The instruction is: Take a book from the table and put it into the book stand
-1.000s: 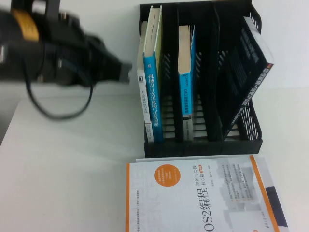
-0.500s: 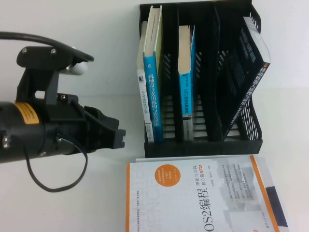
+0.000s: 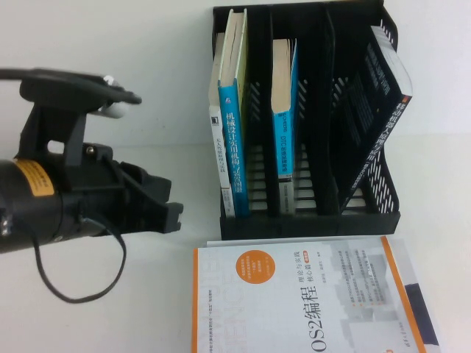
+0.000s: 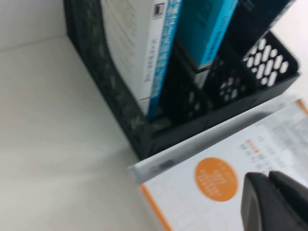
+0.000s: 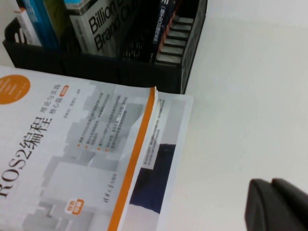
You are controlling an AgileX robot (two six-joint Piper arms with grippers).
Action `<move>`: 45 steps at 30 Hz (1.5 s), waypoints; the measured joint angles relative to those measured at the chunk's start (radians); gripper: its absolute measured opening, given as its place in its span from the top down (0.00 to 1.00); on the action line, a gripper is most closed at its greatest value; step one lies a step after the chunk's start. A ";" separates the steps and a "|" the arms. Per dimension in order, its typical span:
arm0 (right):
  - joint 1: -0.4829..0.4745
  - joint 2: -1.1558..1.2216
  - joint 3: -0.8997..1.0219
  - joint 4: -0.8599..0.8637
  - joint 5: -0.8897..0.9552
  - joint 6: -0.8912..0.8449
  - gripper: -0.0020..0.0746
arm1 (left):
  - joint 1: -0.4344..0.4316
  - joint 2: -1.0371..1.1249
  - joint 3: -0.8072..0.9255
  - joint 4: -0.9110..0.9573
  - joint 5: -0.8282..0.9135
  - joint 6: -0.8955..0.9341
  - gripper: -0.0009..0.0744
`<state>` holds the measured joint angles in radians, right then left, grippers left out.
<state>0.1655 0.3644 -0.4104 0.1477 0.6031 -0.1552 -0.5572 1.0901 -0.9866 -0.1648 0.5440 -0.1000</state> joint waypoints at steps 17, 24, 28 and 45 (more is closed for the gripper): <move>0.000 0.000 0.009 0.017 0.019 0.000 0.98 | 0.459 -0.610 0.699 -0.100 -0.411 0.013 0.99; 0.000 0.000 0.009 0.017 0.019 0.000 0.98 | 0.632 -0.893 0.924 -0.121 -0.422 0.004 0.99; 0.000 0.000 0.009 0.018 0.019 0.000 0.98 | 0.685 -1.040 1.002 -0.133 -0.413 -0.010 0.99; 0.000 0.000 0.009 0.025 0.019 0.000 0.98 | 0.721 -1.100 1.002 -0.136 -0.200 -0.010 0.99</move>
<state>0.1655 0.3644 -0.4015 0.1722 0.6218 -0.1552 0.1633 -0.0102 0.0155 -0.3012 0.3445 -0.1100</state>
